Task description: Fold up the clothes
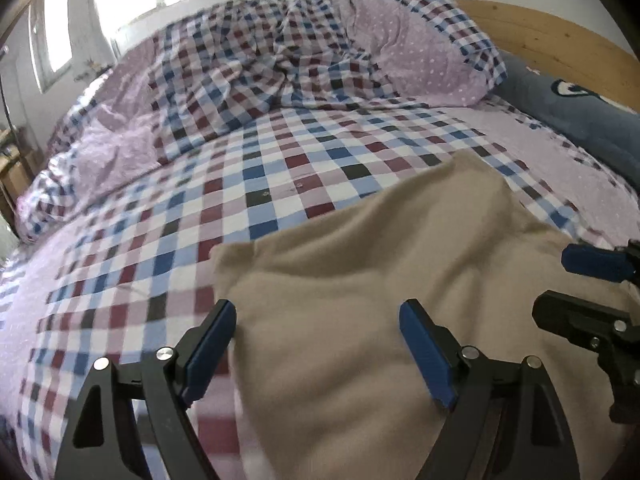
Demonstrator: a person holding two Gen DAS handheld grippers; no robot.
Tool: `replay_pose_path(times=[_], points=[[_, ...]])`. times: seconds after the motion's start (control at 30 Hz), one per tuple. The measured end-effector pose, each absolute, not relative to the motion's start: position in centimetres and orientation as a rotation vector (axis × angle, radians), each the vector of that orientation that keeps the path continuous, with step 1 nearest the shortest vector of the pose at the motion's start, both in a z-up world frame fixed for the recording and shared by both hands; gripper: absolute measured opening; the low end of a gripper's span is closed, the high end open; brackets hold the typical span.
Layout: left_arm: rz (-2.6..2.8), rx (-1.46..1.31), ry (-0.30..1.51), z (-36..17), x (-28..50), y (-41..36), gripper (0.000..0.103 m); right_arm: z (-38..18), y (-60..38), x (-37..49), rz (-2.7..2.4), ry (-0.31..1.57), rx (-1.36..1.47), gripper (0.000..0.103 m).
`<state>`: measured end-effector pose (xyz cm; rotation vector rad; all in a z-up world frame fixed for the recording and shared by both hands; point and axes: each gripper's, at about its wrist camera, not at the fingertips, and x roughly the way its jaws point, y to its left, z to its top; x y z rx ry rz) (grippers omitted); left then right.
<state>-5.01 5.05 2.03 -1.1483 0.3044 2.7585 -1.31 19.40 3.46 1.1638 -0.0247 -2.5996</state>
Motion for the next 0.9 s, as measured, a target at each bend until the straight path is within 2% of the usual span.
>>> replay_pose_path(times=[0.07, 0.17, 0.33, 0.4, 0.5, 0.63, 0.9], points=[[2.777, -1.124, 0.316, 2.2, -3.3, 5.1, 0.087, 2.6, 19.0, -0.6, -2.576, 0.013, 1.187, 0.073], [2.794, -1.114, 0.314, 2.0, -0.9, 5.1, 0.087, 0.8, 19.2, -0.3, -2.55, 0.01, 1.203, 0.074], [2.833, -1.089, 0.276, 2.5, 2.8, 4.8, 0.087, 2.5, 20.7, 1.8, -2.616, -0.071, 1.158, 0.074], [2.844, -1.077, 0.251, 2.7, 4.8, 4.8, 0.087, 2.6, 20.7, 2.7, -2.6, -0.067, 1.151, 0.08], [2.827, -1.094, 0.275, 1.6, 7.8, 5.8, 0.087, 1.1, 20.5, 3.8, -2.609, -0.003, 1.227, 0.08], [2.866, -1.076, 0.313, 1.4, 11.5, 6.8, 0.087, 2.1, 21.1, 6.0, -2.642, -0.026, 1.203, 0.08], [2.826, -1.168, 0.184, 1.0, 17.0, 5.6, 0.087, 2.1, 22.0, 10.7, -2.621, -0.028, 1.225, 0.081]])
